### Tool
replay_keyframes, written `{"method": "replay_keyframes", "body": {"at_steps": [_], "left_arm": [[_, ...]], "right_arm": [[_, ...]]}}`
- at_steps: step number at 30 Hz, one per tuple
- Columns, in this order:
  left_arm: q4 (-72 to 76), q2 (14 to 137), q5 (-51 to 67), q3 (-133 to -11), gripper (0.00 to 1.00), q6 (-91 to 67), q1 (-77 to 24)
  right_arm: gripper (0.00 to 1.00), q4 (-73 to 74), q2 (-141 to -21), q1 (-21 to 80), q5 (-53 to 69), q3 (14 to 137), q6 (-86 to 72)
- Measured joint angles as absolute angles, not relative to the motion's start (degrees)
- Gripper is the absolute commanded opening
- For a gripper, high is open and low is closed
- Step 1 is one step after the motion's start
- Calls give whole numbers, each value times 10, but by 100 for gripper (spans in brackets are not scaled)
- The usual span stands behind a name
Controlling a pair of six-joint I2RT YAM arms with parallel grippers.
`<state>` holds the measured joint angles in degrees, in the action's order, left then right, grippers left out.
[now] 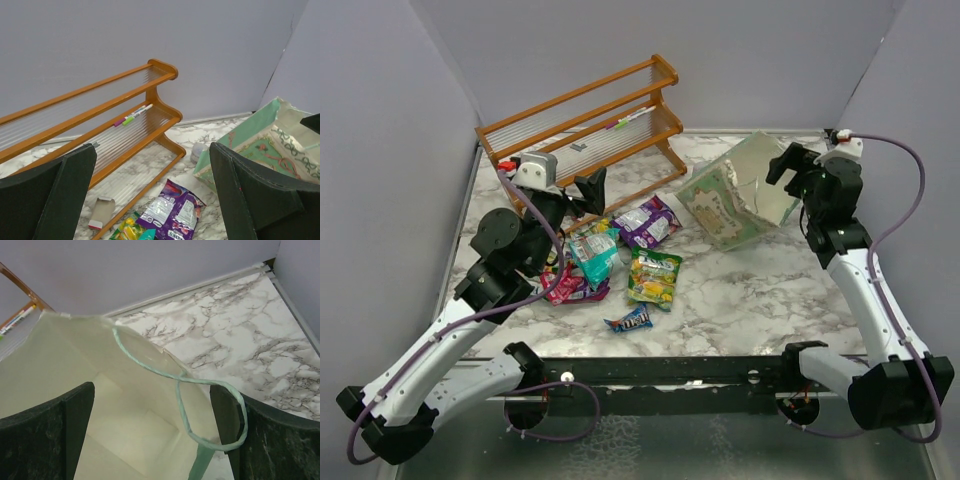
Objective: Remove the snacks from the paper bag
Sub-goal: Adjust the paper bag at the center of the board.
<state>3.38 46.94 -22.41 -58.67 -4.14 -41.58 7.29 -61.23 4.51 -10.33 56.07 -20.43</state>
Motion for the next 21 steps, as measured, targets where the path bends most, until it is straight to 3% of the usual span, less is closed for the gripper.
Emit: {"method": "replay_keyframes", "body": {"at_steps": [6,21], "left_arm": [[34,474,-218,-585,99,-45,-416],[34,474,-203,-568,99,-59,-416]], "right_arm": [[100,75,-663,45,-77,588,-173],[100,204,-762,45,3,829,-117]]}}
